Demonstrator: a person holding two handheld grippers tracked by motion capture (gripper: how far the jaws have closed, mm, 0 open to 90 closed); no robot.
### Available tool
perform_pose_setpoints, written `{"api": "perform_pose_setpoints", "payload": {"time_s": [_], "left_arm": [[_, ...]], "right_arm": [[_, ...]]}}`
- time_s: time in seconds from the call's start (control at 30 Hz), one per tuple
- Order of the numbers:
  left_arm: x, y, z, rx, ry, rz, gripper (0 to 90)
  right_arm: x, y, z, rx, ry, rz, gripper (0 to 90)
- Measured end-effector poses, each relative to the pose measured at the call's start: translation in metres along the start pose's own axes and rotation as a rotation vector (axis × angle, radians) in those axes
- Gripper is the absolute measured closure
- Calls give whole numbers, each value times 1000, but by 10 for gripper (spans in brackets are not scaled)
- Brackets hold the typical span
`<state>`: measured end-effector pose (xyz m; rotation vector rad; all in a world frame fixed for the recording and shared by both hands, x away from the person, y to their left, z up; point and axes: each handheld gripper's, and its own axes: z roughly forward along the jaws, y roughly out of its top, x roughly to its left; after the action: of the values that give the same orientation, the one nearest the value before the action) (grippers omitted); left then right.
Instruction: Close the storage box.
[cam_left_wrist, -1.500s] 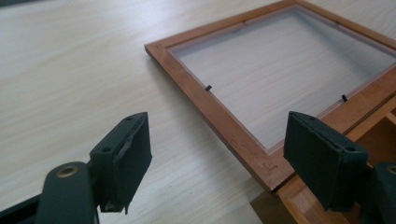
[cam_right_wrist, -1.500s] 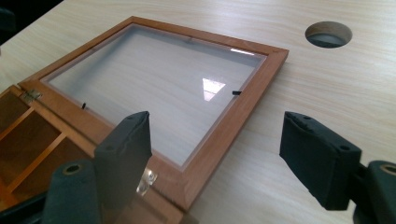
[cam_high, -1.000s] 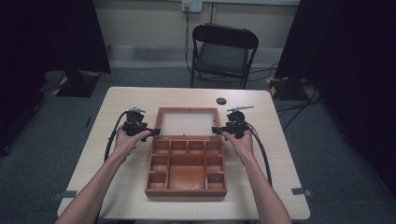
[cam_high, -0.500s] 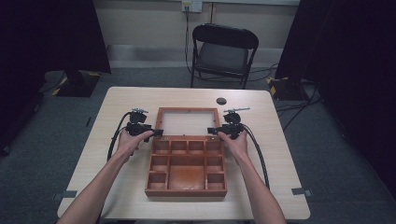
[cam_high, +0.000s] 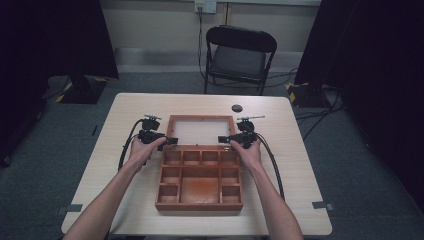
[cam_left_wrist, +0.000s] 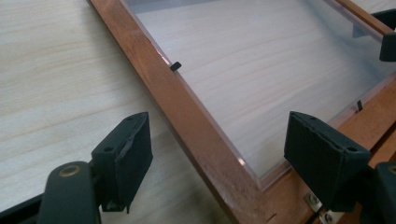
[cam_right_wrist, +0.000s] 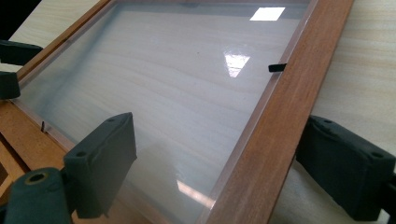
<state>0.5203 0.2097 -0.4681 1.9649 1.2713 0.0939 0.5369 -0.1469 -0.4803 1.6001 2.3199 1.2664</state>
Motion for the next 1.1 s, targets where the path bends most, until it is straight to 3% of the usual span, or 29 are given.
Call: {"api": "perform_pose_setpoints", "payload": {"time_s": [0.1, 0.27, 0.53, 0.63, 0.93, 1.07, 1.1], "left_arm": [[1, 0, 5, -7, -17, -23, 223], [-2, 3, 5, 5, 5, -1, 206], [4, 4, 9, 25, -41, -56, 181], [0, 4, 9, 17, -14, -34, 181], [4, 5, 11, 18, -38, -45, 169], [3, 4, 12, 14, -55, -75, 159], [2, 5, 12, 11, -48, -61, 167]], "right_arm": [[1, 0, 3, -8, -2, 3, 101], [3, 1, 8, -12, -13, 18, 73], [2, -1, 8, -13, 3, 42, 83], [3, -1, 9, -9, 11, 47, 78], [0, -1, 4, -17, 22, 51, 138], [0, -2, 2, -30, 17, 44, 146], [0, -2, 2, -36, 14, 39, 148]]}}
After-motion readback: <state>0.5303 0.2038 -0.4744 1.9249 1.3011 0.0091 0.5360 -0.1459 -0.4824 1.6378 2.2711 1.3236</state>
